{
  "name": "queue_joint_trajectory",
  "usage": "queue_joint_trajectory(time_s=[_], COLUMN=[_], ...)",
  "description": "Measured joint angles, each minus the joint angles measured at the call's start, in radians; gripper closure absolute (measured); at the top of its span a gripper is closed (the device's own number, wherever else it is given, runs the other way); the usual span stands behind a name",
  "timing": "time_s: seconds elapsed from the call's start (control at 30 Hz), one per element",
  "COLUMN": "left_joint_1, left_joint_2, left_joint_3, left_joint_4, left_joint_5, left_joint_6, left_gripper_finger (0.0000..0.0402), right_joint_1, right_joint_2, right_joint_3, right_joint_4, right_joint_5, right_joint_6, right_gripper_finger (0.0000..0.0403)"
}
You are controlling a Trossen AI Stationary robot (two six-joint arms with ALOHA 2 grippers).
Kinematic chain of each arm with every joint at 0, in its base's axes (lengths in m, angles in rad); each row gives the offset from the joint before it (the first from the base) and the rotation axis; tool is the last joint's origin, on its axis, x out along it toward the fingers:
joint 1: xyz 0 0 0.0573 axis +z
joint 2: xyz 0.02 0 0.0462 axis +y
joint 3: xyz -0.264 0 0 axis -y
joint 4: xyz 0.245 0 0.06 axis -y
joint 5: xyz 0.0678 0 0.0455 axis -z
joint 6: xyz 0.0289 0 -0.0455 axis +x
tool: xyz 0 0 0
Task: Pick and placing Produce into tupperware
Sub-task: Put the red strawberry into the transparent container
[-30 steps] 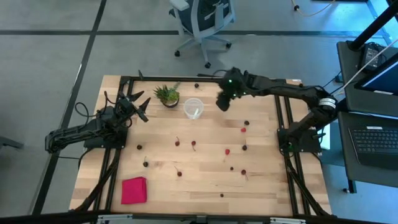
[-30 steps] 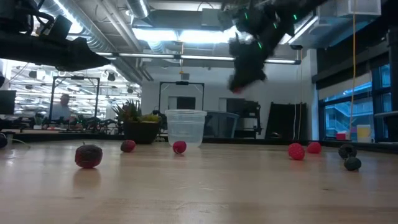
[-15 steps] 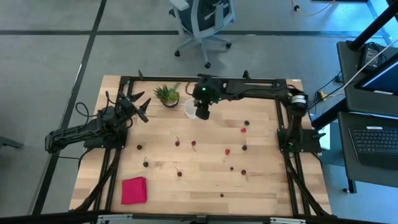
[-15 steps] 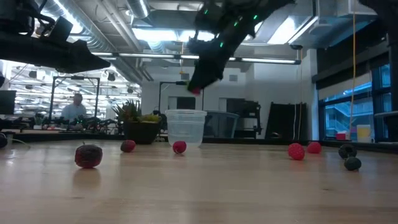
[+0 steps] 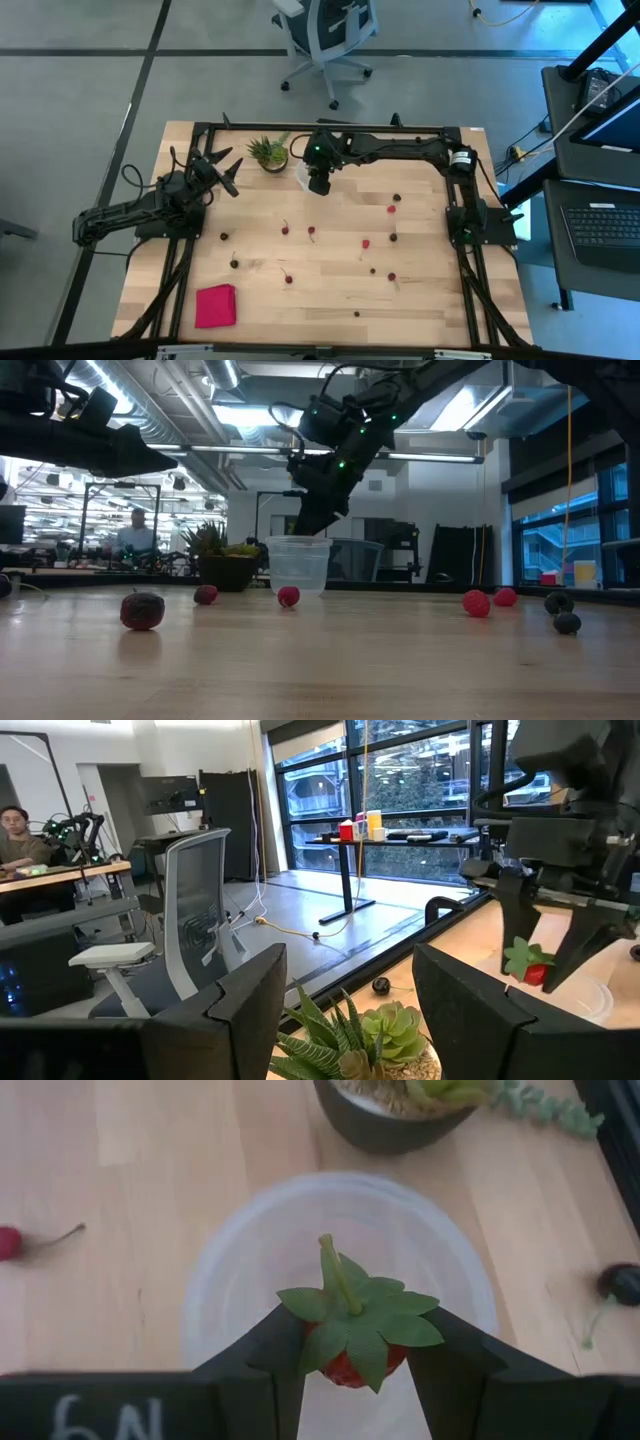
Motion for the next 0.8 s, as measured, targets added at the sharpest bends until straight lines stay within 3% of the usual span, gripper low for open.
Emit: queue_joint_trajectory(time_s=[0.8], left_joint_1=[0.000], left_joint_2=[0.000], left_joint_3=[0.000], left_joint_4=[-0.002], left_joint_5=[0.000], left_joint_6=[0.000], left_gripper_finger=[0.0190], right_joint_1=[-0.002], right_joint_2=[0.038], right_joint_3=[0.000], right_joint_4=[0.011], right_joint_5=[0.000], right_joint_6=[-0.012], right_gripper_finger=[0.0239])
